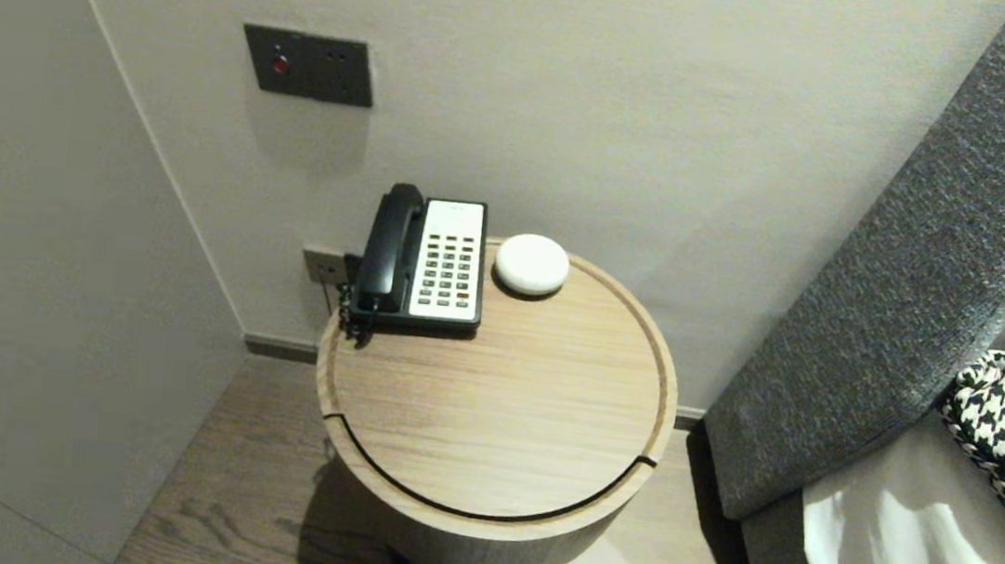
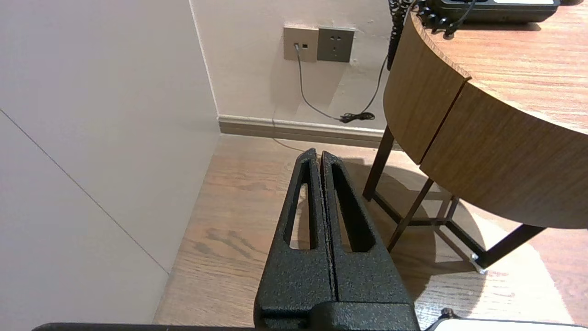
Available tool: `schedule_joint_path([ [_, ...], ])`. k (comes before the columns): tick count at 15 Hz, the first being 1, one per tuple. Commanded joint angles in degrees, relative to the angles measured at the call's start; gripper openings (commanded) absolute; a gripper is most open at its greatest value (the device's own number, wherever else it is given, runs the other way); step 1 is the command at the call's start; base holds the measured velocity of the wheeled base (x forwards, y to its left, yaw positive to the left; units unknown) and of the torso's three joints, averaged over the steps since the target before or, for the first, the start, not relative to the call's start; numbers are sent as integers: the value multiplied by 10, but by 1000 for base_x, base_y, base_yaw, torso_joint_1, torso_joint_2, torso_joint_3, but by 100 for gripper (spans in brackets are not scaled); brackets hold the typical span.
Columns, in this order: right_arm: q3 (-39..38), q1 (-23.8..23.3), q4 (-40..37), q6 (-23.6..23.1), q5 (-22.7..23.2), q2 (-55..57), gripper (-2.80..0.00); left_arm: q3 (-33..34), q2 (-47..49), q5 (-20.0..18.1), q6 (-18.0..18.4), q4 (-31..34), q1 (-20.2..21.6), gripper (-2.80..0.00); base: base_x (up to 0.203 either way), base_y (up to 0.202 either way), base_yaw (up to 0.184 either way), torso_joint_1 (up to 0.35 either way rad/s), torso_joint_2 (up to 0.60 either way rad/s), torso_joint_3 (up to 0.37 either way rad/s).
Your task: Open the nightstand drawer
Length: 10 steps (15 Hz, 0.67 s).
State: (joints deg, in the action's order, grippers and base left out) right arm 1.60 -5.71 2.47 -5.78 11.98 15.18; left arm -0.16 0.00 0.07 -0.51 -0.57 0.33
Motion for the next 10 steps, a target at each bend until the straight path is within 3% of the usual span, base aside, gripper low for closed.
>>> schedule_joint_path([
  [1,-1,0,1,-2,-3,2,-280,0,0,0,0,0,0,-280,0,0,0,0,0,0],
  [7,2,2,-7,6,-13,2,-280,1,0,0,0,0,0,-280,0,0,0,0,0,0],
  [10,15,75,-57,32,-28,-6,-280,0,0,0,0,0,0,-280,0,0,0,0,0,0],
])
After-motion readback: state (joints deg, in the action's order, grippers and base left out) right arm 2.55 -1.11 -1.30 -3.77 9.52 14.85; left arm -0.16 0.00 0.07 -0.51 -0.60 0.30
